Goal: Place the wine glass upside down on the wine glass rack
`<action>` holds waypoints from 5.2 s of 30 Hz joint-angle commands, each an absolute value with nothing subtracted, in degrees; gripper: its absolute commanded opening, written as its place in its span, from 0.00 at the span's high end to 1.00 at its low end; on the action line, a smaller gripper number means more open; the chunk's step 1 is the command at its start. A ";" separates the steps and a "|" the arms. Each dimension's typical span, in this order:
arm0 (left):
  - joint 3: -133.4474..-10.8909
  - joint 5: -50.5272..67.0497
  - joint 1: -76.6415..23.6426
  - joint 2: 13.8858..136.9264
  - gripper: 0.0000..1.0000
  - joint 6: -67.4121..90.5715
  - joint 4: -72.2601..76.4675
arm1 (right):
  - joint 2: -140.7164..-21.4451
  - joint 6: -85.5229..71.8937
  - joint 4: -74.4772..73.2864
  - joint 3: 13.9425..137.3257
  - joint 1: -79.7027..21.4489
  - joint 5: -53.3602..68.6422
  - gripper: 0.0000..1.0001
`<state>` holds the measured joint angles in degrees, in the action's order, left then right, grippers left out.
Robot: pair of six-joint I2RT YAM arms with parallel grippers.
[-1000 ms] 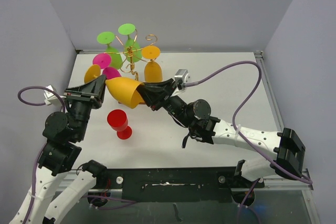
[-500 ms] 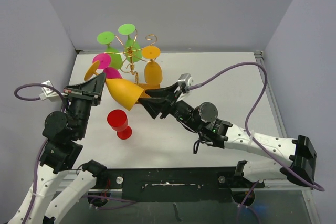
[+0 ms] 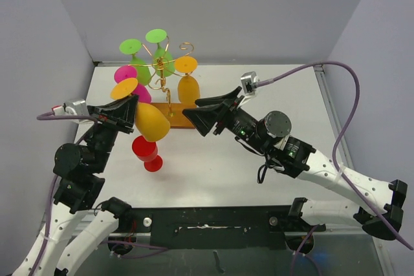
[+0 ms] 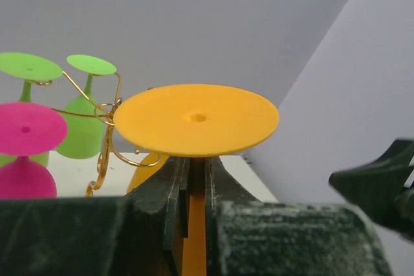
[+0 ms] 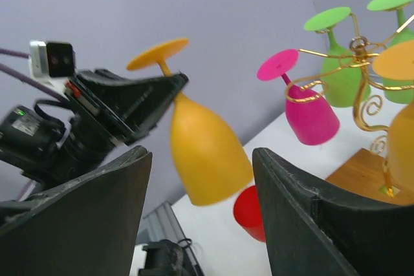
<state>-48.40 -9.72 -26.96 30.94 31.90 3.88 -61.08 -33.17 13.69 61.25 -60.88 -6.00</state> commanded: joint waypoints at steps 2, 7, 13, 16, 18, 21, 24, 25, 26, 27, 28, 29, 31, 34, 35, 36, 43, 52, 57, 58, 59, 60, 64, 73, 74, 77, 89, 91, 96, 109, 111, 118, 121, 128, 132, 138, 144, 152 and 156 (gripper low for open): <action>-46.27 4.24 -27.11 31.23 1.00 9.21 11.63 | -65.95 -41.55 8.92 71.82 -60.99 -3.78 0.34; -44.06 10.26 -27.13 31.42 1.00 1.43 14.21 | -70.18 -46.05 6.80 77.42 -60.88 -5.33 0.34; -41.54 14.59 -27.09 30.99 1.00 -1.99 17.31 | -73.36 -50.47 5.01 80.59 -60.72 -5.84 0.38; -40.83 16.51 -27.11 31.14 1.00 -1.67 18.77 | -73.94 -53.06 4.74 80.16 -60.50 -6.41 0.40; -40.74 17.65 -27.15 31.49 1.00 -1.67 18.89 | -74.28 -53.99 4.89 79.99 -60.32 -6.22 0.41; -40.33 18.65 -27.16 31.77 1.00 -0.97 20.35 | -74.88 -54.90 4.94 79.93 -60.12 -5.41 0.43; -39.99 19.13 -27.16 32.03 1.00 -0.07 22.23 | -75.74 -55.84 5.09 79.81 -60.09 -4.13 0.45; -39.87 19.42 -27.14 32.18 1.00 0.24 22.83 | -76.02 -56.32 5.08 79.80 -59.99 -3.68 0.45; -39.78 19.73 -27.16 32.31 1.00 0.54 23.19 | -76.34 -56.86 5.19 79.76 -59.96 -3.09 0.46; -39.69 20.19 -27.16 32.53 1.00 0.90 23.59 | -76.70 -57.39 5.49 79.61 -59.81 -2.32 0.47; -39.55 20.43 -27.16 32.71 1.00 1.08 23.81 | -77.01 -57.96 6.21 79.51 -59.74 -1.42 0.48; -39.46 20.91 -27.16 32.86 1.00 1.25 23.96 | -77.38 -58.53 6.79 79.37 -59.64 -0.62 0.50; -39.38 21.33 -27.15 33.17 1.00 1.36 24.01 | -77.93 -59.32 7.93 79.28 -59.43 0.76 0.55; -39.22 21.52 -27.16 33.10 1.00 1.41 23.89 | -78.16 -60.43 9.23 78.71 -59.22 1.64 0.65; -39.08 21.55 -27.16 32.99 1.00 1.42 23.88 | -78.15 -60.94 9.65 78.45 -59.14 1.93 0.69; -38.92 21.63 -27.11 32.90 1.00 1.34 23.90 | -78.29 -61.51 9.89 78.18 -59.05 2.26 0.73; -38.15 21.87 -27.16 32.19 1.00 1.25 23.80 | -78.44 -64.62 13.25 76.03 -58.44 4.61 0.93; -36.85 19.82 -27.15 30.57 0.76 4.65 22.44 | -77.57 -66.77 13.84 74.11 -58.19 4.14 1.00; -35.95 18.98 -27.14 26.82 0.58 11.62 16.63 | -75.57 -67.32 13.61 72.04 -57.63 2.72 1.00; -35.95 18.94 -27.11 25.95 0.57 14.64 15.42 | -75.18 -66.99 13.28 71.80 -57.49 2.53 1.00; -35.96 18.95 -27.16 25.18 0.56 17.84 14.13 | -74.88 -66.57 13.01 71.50 -57.40 2.28 1.00; -35.95 19.28 -27.11 24.46 0.56 21.77 13.40 | -74.50 -66.12 12.74 71.27 -57.35 1.93 1.00; -36.83 17.16 -27.07 22.35 0.53 32.64 9.80 | -73.06 -64.90 12.45 69.71 -57.19 -0.21 1.00; -39.79 8.55 -27.06 24.23 0.52 53.95 5.73 | -70.21 -62.76 12.38 66.88 -56.77 -2.68 1.00; -40.07 8.42 -27.07 25.08 0.52 55.37 5.23 | -70.03 -62.71 12.69 66.62 -56.70 -2.77 1.00; -41.91 7.88 -27.09 28.05 0.52 58.49 3.09 | -69.79 -62.01 13.49 66.35 -56.68 -2.32 1.00; -43.98 10.94 -27.07 33.99 0.67 62.84 4.45 | -70.32 -61.09 14.72 65.53 -56.29 0.44 1.00; -43.13 10.31 -27.07 33.45 0.68 63.24 4.82 | -70.16 -61.00 14.76 65.04 -56.25 0.38 1.00; -42.65 10.49 -27.07 33.45 0.78 64.54 4.92 | -70.05 -61.06 15.31 64.26 -55.99 1.02 1.00; -44.45 10.99 -27.06 35.52 1.00 66.09 4.20 | -69.17 -60.68 17.18 62.49 -55.39 3.52 0.92; -46.11 9.61 -27.07 36.19 1.00 66.52 1.68 | -67.86 -60.69 17.89 61.20 -55.39 1.85 0.80; -49.75 7.15 -27.05 39.89 1.00 76.57 -5.11 | -62.56 -56.55 16.08 59.50 -55.33 -2.71 0.37; -50.06 6.20 -26.94 40.82 1.00 78.86 -5.02 | -60.12 -54.50 14.10 58.86 -55.16 -5.31 0.34; -53.35 0.60 -26.90 42.23 1.00 80.34 -6.31 | -54.50 -53.34 14.04 55.31 -55.14 -9.96 0.31; -55.24 -1.88 -26.83 43.51 1.00 81.09 -5.80 | -53.29 -53.70 14.05 54.38 -55.15 -11.18 0.31; -57.92 -4.01 -26.19 46.73 1.00 81.56 -5.76 | -53.19 -54.34 13.80 54.07 -55.15 -11.60 0.31; -58.77 -4.78 -24.39 49.60 1.00 81.83 -3.69 | -52.50 -55.01 13.81 53.36 -55.17 -12.20 0.31; -59.41 -0.73 -18.04 52.58 1.00 81.72 -0.71 | -52.36 -55.20 13.65 53.43 -55.20 -12.30 0.31; -60.18 2.53 -13.94 54.58 1.00 82.32 -0.27 | -52.56 -54.92 13.55 53.74 -55.19 -12.22 0.31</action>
<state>-56.01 -1.15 -17.30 53.49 81.91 -6.20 -53.74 -55.02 11.75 53.32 -55.42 -11.00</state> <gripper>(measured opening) 0.003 0.692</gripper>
